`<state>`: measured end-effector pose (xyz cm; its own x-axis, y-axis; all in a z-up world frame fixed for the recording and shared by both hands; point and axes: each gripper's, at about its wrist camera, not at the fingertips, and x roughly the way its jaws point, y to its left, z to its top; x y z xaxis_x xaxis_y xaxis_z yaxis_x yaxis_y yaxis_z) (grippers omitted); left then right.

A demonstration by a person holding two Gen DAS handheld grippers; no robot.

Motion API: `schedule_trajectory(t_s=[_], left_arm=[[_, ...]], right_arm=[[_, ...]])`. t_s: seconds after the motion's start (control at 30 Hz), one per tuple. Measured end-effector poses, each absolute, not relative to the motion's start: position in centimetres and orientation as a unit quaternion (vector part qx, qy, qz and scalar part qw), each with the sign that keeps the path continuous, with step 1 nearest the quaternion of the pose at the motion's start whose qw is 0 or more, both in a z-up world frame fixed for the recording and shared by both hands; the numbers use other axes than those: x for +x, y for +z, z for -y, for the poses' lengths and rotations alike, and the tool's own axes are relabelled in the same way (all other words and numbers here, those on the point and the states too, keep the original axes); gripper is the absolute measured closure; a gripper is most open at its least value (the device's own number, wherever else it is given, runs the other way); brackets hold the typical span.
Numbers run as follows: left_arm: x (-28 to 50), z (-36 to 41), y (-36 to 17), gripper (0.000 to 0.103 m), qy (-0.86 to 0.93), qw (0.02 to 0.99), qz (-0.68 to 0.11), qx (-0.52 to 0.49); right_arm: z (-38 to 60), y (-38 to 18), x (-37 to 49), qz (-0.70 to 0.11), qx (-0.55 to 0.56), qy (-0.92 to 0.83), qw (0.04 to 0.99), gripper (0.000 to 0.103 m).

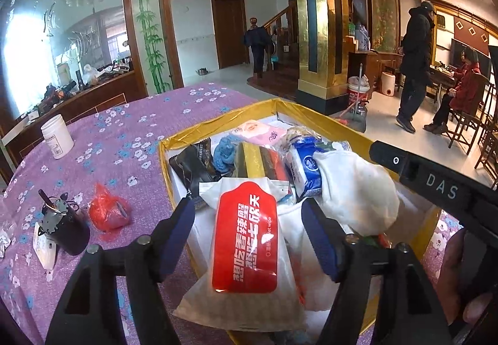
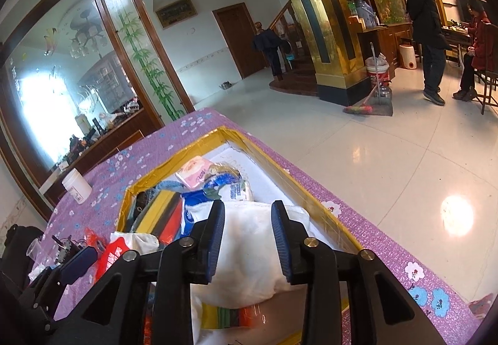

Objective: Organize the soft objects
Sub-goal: 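Open the left tool over the tray while the right tool releases the white sock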

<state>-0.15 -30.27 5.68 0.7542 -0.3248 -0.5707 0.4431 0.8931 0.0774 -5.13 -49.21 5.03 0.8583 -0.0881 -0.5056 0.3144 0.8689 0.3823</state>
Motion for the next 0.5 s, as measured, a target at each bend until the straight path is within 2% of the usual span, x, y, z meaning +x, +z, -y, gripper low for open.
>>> schedule_trajectory(t_s=[0.3, 0.5], left_arm=[[-0.3, 29.3, 6.6, 0.032, -0.210, 0.933, -0.279, 0.085], [-0.2, 27.2, 8.4, 0.032, -0.206, 0.924, -0.318, 0.057]], right_arm=[[48.8, 6.1, -6.1, -0.214, 0.227, -0.103, 0.944, 0.062], [47.9, 6.3, -6.1, -0.220, 0.204, -0.106, 0.948, 0.062]])
